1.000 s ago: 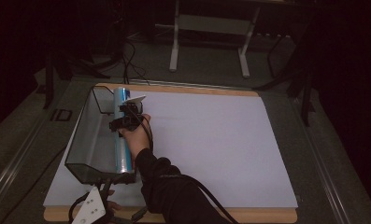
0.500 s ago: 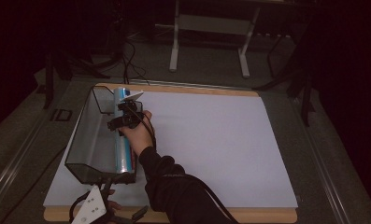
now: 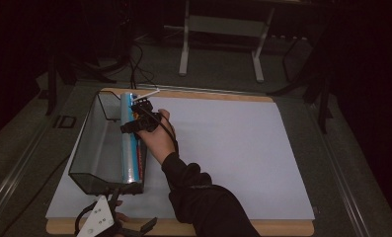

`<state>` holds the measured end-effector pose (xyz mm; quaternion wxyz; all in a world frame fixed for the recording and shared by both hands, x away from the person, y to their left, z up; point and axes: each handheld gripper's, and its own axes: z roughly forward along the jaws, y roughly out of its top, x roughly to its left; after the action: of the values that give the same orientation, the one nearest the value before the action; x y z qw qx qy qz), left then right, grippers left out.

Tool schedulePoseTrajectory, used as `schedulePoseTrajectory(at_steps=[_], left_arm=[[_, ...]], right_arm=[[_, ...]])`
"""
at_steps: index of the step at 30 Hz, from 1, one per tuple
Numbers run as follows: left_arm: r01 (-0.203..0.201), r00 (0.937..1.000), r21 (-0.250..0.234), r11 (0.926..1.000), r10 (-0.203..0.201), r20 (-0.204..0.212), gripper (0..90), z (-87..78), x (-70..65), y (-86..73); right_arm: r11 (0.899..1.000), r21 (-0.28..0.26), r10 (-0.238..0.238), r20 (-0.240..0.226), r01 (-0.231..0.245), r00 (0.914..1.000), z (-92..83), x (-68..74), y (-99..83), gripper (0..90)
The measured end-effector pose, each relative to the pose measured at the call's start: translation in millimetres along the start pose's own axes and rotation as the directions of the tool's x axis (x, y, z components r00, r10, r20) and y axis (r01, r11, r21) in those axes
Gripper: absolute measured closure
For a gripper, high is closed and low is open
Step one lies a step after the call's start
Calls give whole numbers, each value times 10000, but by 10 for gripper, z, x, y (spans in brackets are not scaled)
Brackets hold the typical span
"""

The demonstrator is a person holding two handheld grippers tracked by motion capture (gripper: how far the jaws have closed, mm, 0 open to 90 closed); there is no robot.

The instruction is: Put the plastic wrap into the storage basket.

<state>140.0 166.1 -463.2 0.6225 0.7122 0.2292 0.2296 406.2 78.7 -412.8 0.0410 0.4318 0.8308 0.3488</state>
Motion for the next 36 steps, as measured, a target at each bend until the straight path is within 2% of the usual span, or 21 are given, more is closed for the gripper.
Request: schedulePoseTrajectory(at_steps=[6,12,15,24,31,36], left_arm=[[-48,10000,106,9999,48,52,6,14,-4,-5],[-46,10000,154,9999,46,22,6,22,-4,-11],[-58,10000,185,9998,58,27,7,29,-6,-13],[-67,10000,260,9996,67,11,6,39,-7,-17],[-106,9999,315,9994,105,22,7,44,-14,-19],[-110,9999,333,9994,109,12,6,52,-17,-21]], right_arm=[[9997,-221,-129,-276,123,9995,-177,-87,-70,139],[9982,-243,-557,-378,548,9977,-306,-191,-175,139],[9985,-303,-467,-516,451,9976,-358,-254,-230,139],[9961,-431,-786,-413,768,9960,-519,-422,-442,138],[9928,-479,-1119,-533,1094,9923,-628,-578,-641,138],[9922,-495,-1173,-614,1143,9912,-707,-676,-785,137]])
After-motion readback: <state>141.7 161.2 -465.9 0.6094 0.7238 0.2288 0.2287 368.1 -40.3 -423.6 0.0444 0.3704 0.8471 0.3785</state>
